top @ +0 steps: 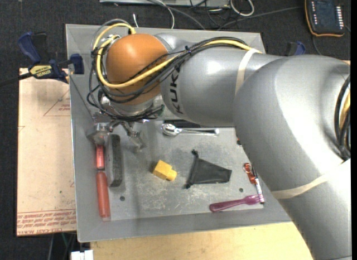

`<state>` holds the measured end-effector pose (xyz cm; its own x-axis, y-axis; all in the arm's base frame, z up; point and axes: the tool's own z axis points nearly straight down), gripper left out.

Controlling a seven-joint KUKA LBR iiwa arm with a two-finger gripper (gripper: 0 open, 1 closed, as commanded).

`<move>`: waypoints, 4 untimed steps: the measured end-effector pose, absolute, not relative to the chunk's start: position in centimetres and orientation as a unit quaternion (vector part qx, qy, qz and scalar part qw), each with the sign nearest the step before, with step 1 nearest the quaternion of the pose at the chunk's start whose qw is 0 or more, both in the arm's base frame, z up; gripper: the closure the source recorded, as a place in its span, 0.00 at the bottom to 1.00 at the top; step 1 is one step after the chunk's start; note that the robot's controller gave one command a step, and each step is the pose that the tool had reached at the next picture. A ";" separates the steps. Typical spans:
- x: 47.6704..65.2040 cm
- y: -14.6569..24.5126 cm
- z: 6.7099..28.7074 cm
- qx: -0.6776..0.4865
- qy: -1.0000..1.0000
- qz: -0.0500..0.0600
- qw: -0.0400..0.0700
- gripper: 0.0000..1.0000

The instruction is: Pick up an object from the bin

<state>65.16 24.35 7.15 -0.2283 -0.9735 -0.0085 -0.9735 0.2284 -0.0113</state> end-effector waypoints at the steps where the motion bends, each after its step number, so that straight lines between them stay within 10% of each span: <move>1: 65.5 25.2 7.4 -0.668 0.744 0.001 0.010 1.00; 4: 65.5 25.3 8.7 -0.667 0.745 0.003 0.012 1.00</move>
Offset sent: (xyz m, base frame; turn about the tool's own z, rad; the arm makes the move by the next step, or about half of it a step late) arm 0.0000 0.0000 0.0000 0.0000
